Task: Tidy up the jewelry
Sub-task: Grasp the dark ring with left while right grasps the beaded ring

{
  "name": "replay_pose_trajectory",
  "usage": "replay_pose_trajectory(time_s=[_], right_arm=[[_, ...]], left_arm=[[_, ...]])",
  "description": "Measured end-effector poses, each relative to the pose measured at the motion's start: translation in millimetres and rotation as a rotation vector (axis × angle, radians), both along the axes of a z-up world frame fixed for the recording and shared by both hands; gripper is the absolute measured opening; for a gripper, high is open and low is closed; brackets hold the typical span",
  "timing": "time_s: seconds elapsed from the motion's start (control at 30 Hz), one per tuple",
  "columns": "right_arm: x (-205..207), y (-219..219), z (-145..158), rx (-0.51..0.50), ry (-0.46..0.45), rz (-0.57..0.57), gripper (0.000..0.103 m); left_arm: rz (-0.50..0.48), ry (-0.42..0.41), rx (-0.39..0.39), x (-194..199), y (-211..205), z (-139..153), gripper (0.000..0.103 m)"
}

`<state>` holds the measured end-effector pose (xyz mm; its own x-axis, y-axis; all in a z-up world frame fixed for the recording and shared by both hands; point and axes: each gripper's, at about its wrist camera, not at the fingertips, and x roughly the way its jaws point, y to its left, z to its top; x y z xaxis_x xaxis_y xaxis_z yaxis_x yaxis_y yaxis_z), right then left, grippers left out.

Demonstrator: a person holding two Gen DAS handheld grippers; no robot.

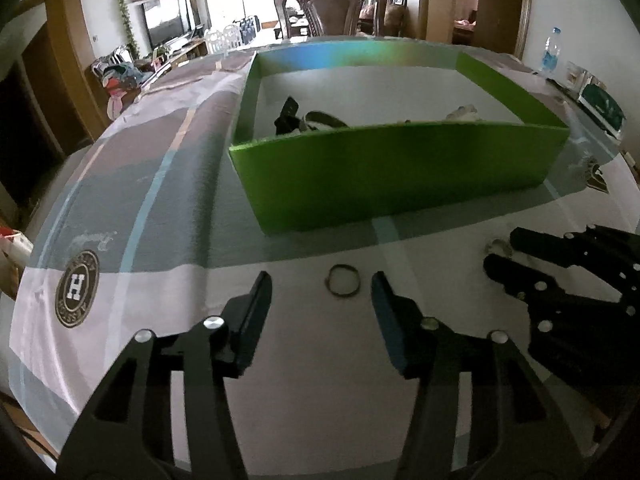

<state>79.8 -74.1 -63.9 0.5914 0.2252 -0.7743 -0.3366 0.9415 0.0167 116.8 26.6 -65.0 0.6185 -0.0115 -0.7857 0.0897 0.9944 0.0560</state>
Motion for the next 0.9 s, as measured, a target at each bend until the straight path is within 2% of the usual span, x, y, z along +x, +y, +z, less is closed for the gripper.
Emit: replay_pose_trajectory(time_s=[0.03,0.1,0.23,0.4,0.53,0.73,0.9], right_arm=[[0,-1,0,0.004,0.001,-0.002,0.025],[0,-4,0,0.022,0.007,-0.005,0.024],[4,-9,1,0.056,0.017,-0.006,0.024],[4,-5,1,0.023,0.007,-0.009,0.023],[4,-1,1,-0.004,-0.003,-0.012,0.021],[-5,8,1,-0.09,-0.04,-0.008,0.021],[-9,4,1,-0.078,-0.034,-0.017,0.021]], left_arm=[[0.003,0.015,-0.001,2,0,-3,0.04],[0.01,0.009,-0.002,2,0,-6,0.036],[0.027,-0.007,0.012,0,-2,-8,0.036],[0.026,-0.023,-0.002,0,-5,-11,0.034],[0.046,-0.013,0.015,-1,-9,-9,0.016],[0.042,-0.023,0.003,-11,-17,-9,0.011],[0.031,-0.032,-0.02,-23,-17,-3,0.009]])
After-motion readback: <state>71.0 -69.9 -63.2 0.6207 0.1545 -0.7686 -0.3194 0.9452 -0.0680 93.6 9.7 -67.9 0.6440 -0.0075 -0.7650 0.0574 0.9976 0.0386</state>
